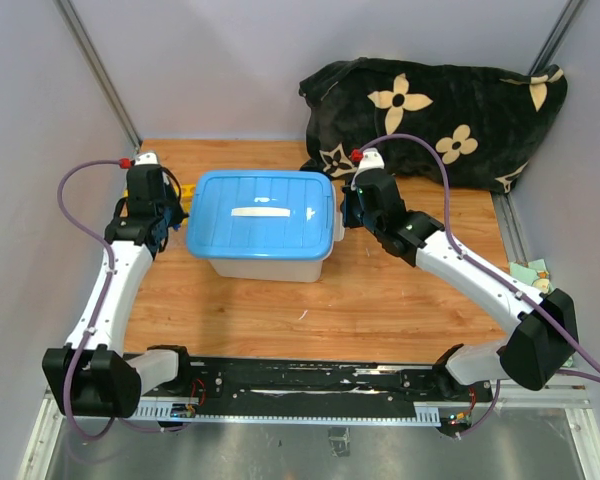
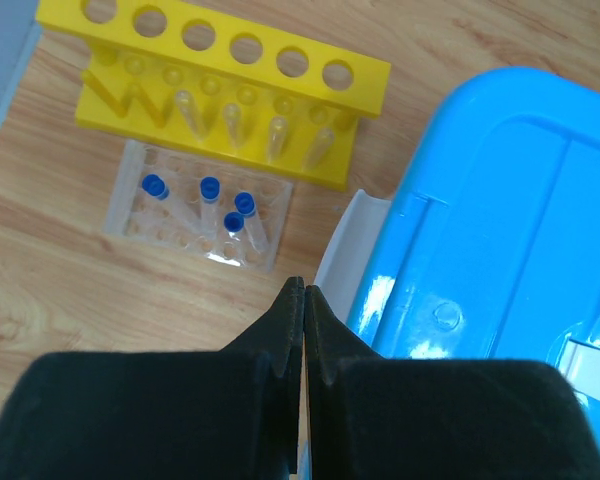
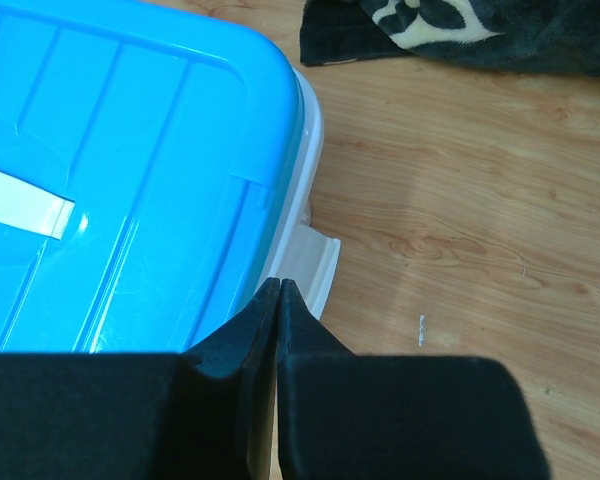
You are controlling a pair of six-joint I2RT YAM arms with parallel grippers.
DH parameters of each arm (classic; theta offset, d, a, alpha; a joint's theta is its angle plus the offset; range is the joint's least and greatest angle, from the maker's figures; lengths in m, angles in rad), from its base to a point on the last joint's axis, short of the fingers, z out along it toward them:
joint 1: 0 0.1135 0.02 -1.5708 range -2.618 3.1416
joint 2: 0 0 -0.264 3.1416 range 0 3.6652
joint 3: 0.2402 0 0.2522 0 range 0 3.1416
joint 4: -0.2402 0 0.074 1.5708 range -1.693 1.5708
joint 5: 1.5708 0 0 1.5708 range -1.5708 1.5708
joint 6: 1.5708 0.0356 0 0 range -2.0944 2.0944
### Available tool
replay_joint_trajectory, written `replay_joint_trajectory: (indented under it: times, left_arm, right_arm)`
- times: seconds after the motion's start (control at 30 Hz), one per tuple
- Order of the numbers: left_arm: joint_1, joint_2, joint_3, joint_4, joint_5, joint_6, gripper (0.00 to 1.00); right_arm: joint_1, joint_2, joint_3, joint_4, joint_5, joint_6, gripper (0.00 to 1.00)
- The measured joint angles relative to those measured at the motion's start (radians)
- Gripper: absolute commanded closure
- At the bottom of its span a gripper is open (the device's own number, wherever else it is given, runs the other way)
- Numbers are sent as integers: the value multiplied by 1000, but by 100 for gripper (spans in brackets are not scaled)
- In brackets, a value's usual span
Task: Organize the chemistry lab equipment
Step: Close the lid of the storage box.
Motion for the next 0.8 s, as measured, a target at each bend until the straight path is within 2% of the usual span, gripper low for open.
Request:
replay_joint_trajectory:
  times: [0.43,0.8]
  left_arm:
    - [0,9,-61,-7,-2,3,100]
    - [0,32,-66,8,47,-4,100]
  right_arm:
    - [0,0,-21,40,-29,3,98]
    - [-1,3,-74,196,-245,18,98]
